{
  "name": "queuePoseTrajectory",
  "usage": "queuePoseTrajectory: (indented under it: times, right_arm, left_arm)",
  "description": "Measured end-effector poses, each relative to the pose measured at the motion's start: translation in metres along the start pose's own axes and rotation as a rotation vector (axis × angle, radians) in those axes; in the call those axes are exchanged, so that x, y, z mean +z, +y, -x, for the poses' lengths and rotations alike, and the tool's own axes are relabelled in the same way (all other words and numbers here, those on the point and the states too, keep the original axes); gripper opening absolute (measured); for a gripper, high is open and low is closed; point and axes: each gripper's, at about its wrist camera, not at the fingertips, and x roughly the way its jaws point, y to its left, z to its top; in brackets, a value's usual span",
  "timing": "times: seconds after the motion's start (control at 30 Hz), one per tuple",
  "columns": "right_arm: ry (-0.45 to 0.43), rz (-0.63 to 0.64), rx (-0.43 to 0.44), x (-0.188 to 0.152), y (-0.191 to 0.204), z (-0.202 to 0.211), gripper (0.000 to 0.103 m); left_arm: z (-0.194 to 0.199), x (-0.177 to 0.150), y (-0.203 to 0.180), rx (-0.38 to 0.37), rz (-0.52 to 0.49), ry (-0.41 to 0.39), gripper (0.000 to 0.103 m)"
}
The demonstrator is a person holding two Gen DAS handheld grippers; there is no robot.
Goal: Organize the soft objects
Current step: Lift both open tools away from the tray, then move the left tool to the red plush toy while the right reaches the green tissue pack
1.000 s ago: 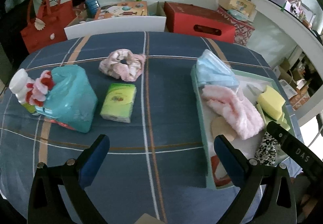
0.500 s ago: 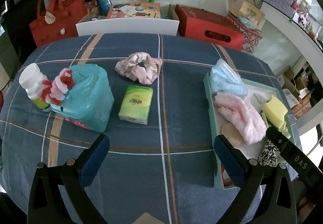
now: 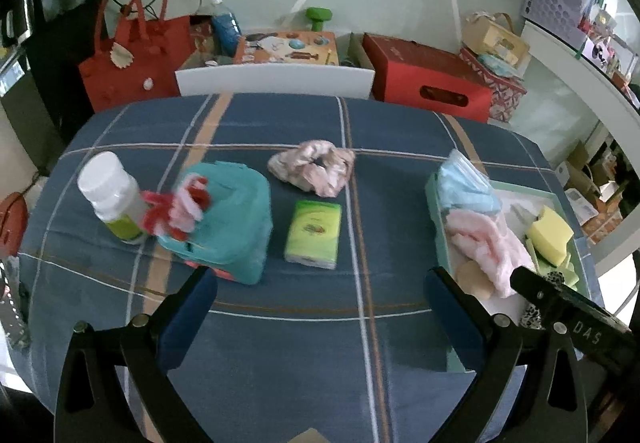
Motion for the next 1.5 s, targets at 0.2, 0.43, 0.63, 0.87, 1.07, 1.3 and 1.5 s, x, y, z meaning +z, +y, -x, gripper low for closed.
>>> queuePoseTrajectory:
  times: [0.2,0.43,0.63,0.87,1.07,1.3,1.5]
  right_arm:
    - [0.037,0.084,-0.002,0.002,0.014,0.0,0.103]
    - [0.089,0.121,0.061,0.016,0.03,0.004,0.103]
    - [0.144,0.254,0.066,0.029,0.062,0.003,0.103]
    - [0.233,0.387,0.052,0.046,0.106,0.002,0.103]
    - [0.29,0.423,0.063,0.056,0.139,-0.015,0.103]
    - [0.376,0.418,0.071,0.046,0.168,-0.066,0.102]
    - [0.413,0.441,0.091,0.033,0.178,-0.097,0.102]
  left_arm:
    - [0.012,0.004,0.013,-0.027,0.007,-0.019,0.103]
    - [0.02,0.006,0.025,-0.034,0.02,-0.036,0.103]
    - [0.025,0.011,0.044,-0.04,0.034,-0.043,0.103]
    - [0.027,0.028,0.088,-0.032,0.086,-0.024,0.103]
    - [0.014,0.059,0.116,-0.071,0.09,0.066,0.103]
    - [-0.023,0.072,0.11,-0.108,0.036,0.211,0.103]
    - [-0.045,0.07,0.11,-0.097,0.021,0.266,0.095]
